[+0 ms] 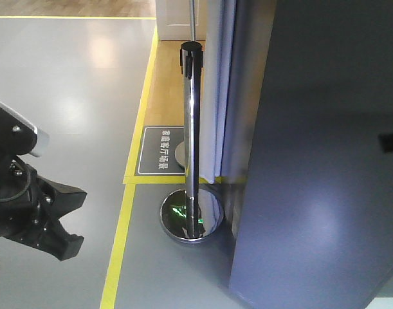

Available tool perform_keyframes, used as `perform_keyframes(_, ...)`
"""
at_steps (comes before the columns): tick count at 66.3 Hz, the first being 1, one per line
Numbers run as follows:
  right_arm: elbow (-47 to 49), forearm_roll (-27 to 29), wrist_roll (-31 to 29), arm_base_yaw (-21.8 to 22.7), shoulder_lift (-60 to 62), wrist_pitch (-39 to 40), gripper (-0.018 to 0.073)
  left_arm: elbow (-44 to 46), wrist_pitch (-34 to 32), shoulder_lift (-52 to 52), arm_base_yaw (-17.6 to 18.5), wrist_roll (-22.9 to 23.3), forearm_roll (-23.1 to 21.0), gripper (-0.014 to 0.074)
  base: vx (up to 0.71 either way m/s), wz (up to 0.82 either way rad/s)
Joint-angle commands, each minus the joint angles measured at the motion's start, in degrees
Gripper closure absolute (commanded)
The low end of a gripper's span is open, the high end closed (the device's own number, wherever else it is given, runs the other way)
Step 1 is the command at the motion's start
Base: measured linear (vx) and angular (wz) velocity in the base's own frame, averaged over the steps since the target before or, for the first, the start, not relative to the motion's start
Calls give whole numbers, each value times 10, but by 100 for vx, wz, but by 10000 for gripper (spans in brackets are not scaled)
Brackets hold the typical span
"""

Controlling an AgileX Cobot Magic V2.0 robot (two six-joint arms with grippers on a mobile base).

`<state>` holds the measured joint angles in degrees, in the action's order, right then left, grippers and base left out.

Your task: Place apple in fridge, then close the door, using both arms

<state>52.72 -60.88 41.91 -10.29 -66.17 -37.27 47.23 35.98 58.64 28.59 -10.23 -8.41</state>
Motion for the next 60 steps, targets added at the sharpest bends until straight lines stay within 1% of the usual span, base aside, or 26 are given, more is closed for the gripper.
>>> perform_keyframes(1,50,-18,-19,46,-21,60,561,14,-29,-10,0,5,-4,602,0,0)
perform_keyframes(9,81,-2,-26,84,-49,125,561,14,-29,-10,0,5,-5,602,0,0)
perform_keyframes(20,120,-2,-22,132,-91,197,561,14,-29,-10,0,5,-5,602,0,0)
perform_keyframes(30,156,-3,-21,171,-136,261,561,14,-27,-10,0,5,-5,602,0,0)
perform_keyframes(37,176,-3,-18,190,-165,301,561,14,-27,-10,0,5,-5,602,0,0)
perform_keyframes(54,236,-3,37,230,-256,397,561,14,-25,-10,0,5,-5,602,0,0)
perform_keyframes(60,268,-3,63,235,-292,423,561,14,-25,-9,0,5,-5,602,0,0)
